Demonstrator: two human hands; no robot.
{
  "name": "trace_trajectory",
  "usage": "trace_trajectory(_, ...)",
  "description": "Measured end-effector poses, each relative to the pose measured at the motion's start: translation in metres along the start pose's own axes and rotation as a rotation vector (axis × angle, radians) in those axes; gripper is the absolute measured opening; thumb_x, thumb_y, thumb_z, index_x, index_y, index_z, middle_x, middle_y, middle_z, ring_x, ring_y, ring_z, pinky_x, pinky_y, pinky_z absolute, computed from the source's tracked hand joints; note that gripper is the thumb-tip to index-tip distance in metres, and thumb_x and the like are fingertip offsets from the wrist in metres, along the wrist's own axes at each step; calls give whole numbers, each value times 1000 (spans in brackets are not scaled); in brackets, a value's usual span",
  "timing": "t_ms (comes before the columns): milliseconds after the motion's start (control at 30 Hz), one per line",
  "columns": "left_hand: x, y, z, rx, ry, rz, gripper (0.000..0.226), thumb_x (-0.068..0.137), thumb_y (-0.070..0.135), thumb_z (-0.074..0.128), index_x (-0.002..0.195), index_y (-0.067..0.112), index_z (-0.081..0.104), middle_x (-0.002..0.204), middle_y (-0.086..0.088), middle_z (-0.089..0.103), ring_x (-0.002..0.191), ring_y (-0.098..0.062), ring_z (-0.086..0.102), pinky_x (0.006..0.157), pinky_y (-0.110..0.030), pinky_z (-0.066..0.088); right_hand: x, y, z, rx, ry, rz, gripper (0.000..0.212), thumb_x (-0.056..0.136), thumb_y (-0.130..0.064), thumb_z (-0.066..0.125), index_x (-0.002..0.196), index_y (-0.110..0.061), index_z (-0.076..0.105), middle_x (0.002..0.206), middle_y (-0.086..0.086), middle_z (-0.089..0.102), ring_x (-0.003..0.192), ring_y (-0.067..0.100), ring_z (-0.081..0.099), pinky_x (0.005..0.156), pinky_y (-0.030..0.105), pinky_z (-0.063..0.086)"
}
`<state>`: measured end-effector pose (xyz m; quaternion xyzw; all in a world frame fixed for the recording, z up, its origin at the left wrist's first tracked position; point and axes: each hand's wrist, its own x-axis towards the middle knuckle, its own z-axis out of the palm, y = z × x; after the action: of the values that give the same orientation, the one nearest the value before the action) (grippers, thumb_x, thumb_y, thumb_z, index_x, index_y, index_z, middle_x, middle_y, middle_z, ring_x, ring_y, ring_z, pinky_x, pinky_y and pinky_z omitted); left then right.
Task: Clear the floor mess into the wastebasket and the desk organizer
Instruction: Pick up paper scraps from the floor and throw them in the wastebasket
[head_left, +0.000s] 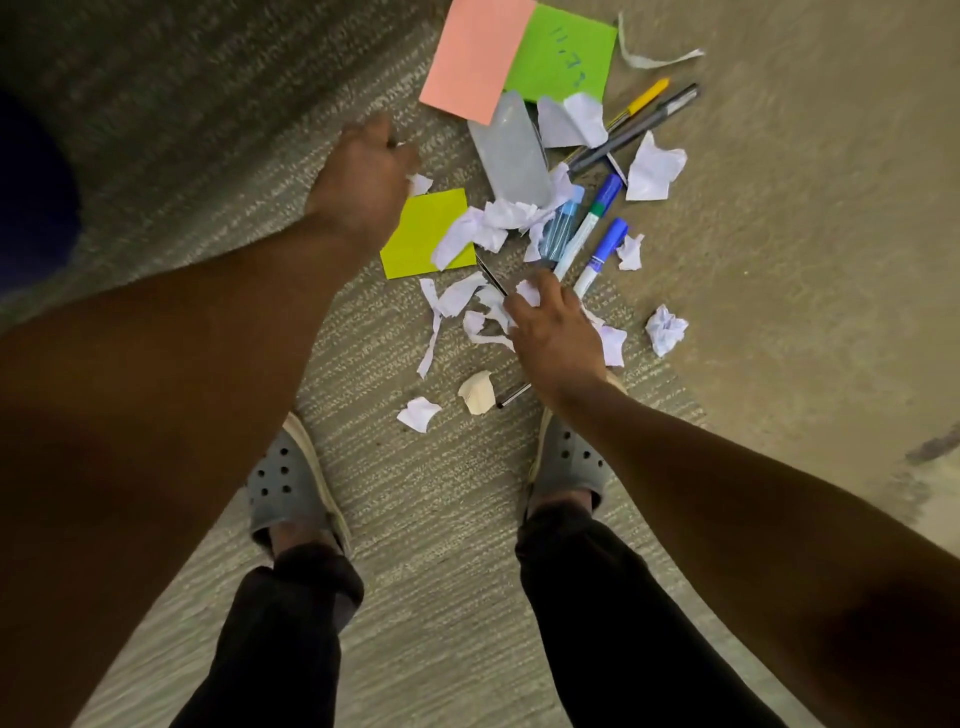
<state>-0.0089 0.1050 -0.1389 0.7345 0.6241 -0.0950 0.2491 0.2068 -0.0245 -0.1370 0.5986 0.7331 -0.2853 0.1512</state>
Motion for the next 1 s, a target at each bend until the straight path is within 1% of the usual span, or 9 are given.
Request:
trace_trajectory(133, -7, -2, -7, -78, 66, 4, 24, 89, -2, 47, 106, -3, 64, 117, -27, 57, 108, -42, 53, 90, -43, 37, 3, 4, -9, 100, 82, 8, 38, 81, 8, 55, 113, -12, 56, 131, 13, 47, 102, 35, 55, 66, 40, 53)
trace_trajectory(267, -18, 16, -15, -281, 228, -63, 23, 81, -1, 49, 95, 2, 67, 105, -22, 62, 98, -38, 57, 83, -41, 44, 12, 8, -29, 284, 244, 135, 19, 85, -6, 51, 97, -14, 63, 110, 9, 59, 87, 31, 61, 64, 35, 49)
trace_trajectory(333, -22, 31, -13, -332, 150, -51, 30, 81, -4, 50, 99, 4, 72, 107, -21, 63, 98, -36, 59, 85, -39, 46, 19, 8, -36, 358, 266, 217, 19, 87, -13, 48, 99, -19, 63, 107, 6, 62, 85, 28, 62, 64, 30, 44)
trace_trajectory(400, -23, 47, -6, -322, 31, -51, 31, 84, -3, 52, 105, 4, 73, 111, -22, 61, 101, -37, 58, 87, -38, 47, 29, 6, -42, 471, 233, 333, 23, 89, -21, 54, 111, -24, 56, 109, 4, 65, 89, 27, 64, 71, 36, 52)
trace_trajectory(467, -20, 60, 1, -279, -13, -38, 26, 87, 12, 58, 107, 1, 71, 112, -23, 59, 103, -38, 56, 88, -38, 45, 40, 3, -47, 572, 201, 420, 49, 83, -33, 68, 125, -29, 43, 109, 4, 68, 92, 27, 66, 77, 42, 55)
trace_trajectory(533, -17, 72, 8, -263, -50, -40, 43, 82, 34, 69, 111, 1, 66, 118, -21, 55, 109, -37, 53, 91, -39, 43, 51, 2, -48, 565, 184, 415, 80, 75, -37, 77, 137, -33, 27, 111, 5, 69, 91, 28, 67, 74, 38, 53)
trace_trajectory(600, -16, 81, 17, -201, -97, -31, 57, 78, 42, 74, 118, 4, 58, 130, -19, 46, 119, -37, 46, 97, -43, 43, 60, 2, -46, 464, 161, 390, 95, 71, -34, 80, 142, -37, 18, 107, 6, 69, 87, 29, 66, 66, 35, 45)
trace_trajectory(800, -21, 92, 34, -48, -69, -49, 32, 92, 5, 51, 124, 8, 54, 134, -20, 43, 121, -39, 44, 88, -45, 46, 66, 5, -41, 180, 188, 337, 63, 83, -7, 61, 134, -30, 31, 104, 9, 63, 85, 32, 63, 60, 35, 40)
trace_trajectory(1000, -18, 79, 34, -188, -36, -21, 27, 81, -1, 54, 106, 2, 64, 121, -19, 55, 106, -37, 56, 85, -42, 44, 62, 14, -44, 145, 160, 286, 30, 89, -16, 60, 118, -17, 53, 110, 12, 63, 95, 33, 63, 66, 33, 40)
